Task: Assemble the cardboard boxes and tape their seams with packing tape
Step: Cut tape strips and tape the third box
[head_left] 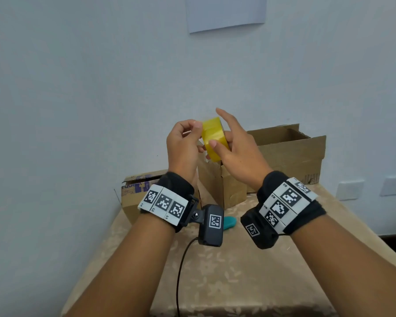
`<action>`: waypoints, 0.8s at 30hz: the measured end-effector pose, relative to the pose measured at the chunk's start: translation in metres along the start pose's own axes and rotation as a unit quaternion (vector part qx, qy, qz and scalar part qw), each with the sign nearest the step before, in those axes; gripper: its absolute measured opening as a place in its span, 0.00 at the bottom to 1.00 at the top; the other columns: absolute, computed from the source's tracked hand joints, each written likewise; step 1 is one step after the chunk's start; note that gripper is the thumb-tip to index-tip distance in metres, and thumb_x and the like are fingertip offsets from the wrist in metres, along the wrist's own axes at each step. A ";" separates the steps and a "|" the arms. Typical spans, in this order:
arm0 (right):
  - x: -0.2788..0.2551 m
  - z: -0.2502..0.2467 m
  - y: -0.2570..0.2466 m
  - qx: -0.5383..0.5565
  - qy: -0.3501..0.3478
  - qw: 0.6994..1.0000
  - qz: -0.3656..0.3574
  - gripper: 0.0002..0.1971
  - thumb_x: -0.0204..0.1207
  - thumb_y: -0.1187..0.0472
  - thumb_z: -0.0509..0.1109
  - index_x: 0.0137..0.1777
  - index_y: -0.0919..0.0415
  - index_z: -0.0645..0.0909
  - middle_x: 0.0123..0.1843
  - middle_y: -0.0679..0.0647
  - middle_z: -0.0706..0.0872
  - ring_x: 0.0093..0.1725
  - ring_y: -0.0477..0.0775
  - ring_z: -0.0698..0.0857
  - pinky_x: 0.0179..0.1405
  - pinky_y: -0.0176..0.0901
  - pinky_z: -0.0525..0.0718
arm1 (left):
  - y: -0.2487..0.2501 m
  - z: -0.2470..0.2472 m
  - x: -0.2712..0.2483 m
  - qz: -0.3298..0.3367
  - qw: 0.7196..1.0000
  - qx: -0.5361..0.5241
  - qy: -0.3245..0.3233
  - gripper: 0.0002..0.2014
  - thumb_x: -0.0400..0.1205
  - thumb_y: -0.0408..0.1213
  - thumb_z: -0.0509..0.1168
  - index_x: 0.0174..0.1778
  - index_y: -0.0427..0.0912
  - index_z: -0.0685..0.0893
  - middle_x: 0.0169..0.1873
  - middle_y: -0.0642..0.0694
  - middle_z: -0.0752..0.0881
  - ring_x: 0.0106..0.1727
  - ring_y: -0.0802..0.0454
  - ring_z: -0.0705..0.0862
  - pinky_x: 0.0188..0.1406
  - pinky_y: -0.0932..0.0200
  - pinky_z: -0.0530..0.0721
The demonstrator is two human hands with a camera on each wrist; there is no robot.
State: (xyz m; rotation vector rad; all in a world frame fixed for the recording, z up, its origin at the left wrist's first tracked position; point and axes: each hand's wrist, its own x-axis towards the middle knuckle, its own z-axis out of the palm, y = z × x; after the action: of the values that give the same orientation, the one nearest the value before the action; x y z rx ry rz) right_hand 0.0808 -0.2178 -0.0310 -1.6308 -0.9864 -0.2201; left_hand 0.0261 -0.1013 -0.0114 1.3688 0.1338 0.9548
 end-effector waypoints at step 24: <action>-0.008 -0.021 -0.033 0.197 -0.042 0.978 0.053 0.19 0.84 0.73 0.68 0.72 0.56 0.77 0.49 0.64 0.94 0.43 0.61 0.94 0.43 0.54 0.93 | 0.016 0.012 -0.004 0.078 0.993 -0.076 -0.050 0.02 0.87 0.31 0.69 0.49 0.42 0.84 0.41 0.51 0.87 0.41 0.58 0.86 0.38 0.58 0.86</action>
State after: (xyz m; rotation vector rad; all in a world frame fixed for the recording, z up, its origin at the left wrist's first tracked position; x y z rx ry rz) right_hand 0.0602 -0.2407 -0.0048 -1.3299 -0.9347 0.1130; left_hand 0.0229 -0.1146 0.0041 1.2965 -0.1214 1.0030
